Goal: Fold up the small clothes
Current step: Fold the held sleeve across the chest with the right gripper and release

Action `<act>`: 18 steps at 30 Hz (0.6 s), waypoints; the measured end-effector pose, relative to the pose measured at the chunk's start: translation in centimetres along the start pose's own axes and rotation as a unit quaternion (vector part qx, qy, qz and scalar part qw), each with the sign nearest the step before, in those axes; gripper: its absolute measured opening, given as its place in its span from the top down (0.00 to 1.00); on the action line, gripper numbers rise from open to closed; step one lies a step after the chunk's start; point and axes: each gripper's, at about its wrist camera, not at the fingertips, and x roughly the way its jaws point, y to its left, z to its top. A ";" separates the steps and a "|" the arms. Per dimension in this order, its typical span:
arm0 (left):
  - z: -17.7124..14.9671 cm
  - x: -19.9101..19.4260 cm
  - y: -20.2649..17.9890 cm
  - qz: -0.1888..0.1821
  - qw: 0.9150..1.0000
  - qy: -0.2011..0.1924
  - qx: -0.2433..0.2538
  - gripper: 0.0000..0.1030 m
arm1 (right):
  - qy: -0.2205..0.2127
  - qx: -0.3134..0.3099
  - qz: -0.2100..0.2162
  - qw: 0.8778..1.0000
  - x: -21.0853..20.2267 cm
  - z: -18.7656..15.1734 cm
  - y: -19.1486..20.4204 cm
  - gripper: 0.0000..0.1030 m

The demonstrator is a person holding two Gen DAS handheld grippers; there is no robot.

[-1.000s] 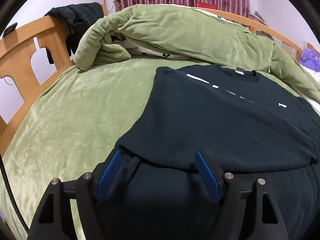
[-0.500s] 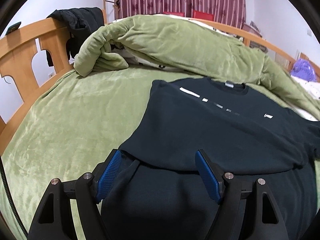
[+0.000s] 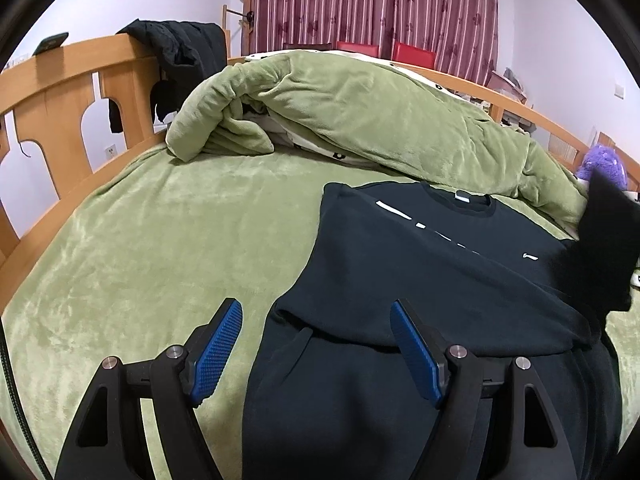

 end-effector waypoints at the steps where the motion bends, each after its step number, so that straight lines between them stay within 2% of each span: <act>1: 0.0 0.0 0.2 0.000 1.000 0.000 0.001 0.27 | 0.011 0.001 0.011 1.000 0.8 -0.7 1.9 0.94; 4: -0.2 0.1 1.0 0.001 1.000 0.004 -0.004 0.27 | 0.048 0.023 0.048 0.997 3.8 -3.3 6.1 0.94; 8: 0.0 0.7 1.9 -0.018 0.999 0.019 -0.033 0.27 | 0.098 0.007 0.063 0.993 7.3 -7.1 9.5 0.93; 10: 0.1 0.9 1.9 -0.026 0.999 0.023 -0.041 0.27 | 0.127 -0.002 0.077 0.989 8.3 -8.4 10.5 0.84; 11: 0.0 0.9 1.7 -0.025 0.999 0.022 -0.041 0.27 | 0.143 -0.002 0.089 0.986 8.6 -9.0 10.6 0.78; 13: 0.0 0.9 1.3 -0.018 0.999 0.015 -0.033 0.27 | 0.152 -0.003 0.101 0.983 8.3 -9.9 10.1 0.72; 15: -0.1 0.9 0.8 -0.016 1.000 0.010 -0.020 0.27 | 0.156 -0.007 0.106 0.982 7.6 -10.3 9.1 0.61; 18: -0.3 1.0 -0.1 -0.021 1.000 0.011 -0.011 0.27 | 0.151 -0.004 0.119 0.981 5.7 -10.7 6.7 0.58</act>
